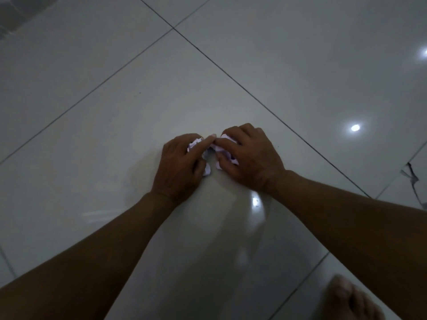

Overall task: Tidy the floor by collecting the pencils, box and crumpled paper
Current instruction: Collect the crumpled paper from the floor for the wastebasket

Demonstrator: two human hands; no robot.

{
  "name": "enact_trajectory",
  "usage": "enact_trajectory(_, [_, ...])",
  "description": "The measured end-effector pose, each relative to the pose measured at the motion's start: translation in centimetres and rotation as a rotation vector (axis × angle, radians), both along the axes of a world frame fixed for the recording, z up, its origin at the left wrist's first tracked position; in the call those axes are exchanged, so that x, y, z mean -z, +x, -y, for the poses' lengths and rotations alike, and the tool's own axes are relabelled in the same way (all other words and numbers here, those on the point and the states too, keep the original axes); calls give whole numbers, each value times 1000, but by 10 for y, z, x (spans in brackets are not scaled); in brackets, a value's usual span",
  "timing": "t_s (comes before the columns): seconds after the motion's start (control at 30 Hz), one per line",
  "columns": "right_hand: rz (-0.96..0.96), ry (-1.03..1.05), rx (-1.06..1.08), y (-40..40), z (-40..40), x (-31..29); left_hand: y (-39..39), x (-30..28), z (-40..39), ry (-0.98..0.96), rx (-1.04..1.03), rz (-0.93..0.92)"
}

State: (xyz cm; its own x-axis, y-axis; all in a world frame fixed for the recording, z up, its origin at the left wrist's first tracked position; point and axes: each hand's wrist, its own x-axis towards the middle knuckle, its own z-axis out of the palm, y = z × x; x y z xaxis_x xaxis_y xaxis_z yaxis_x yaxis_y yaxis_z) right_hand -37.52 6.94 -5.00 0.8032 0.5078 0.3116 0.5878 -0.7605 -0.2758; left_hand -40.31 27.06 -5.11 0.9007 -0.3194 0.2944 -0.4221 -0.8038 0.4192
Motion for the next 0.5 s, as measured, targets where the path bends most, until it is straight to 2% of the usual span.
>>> enact_trajectory(0.2, [-20, -54, 54, -5, 2, -5, -1, -3, 1, 176, -46, -26])
enact_trajectory(0.5, [-123, 74, 209, 5, -2, -10, 3, -4, -1, 277, 25, -21])
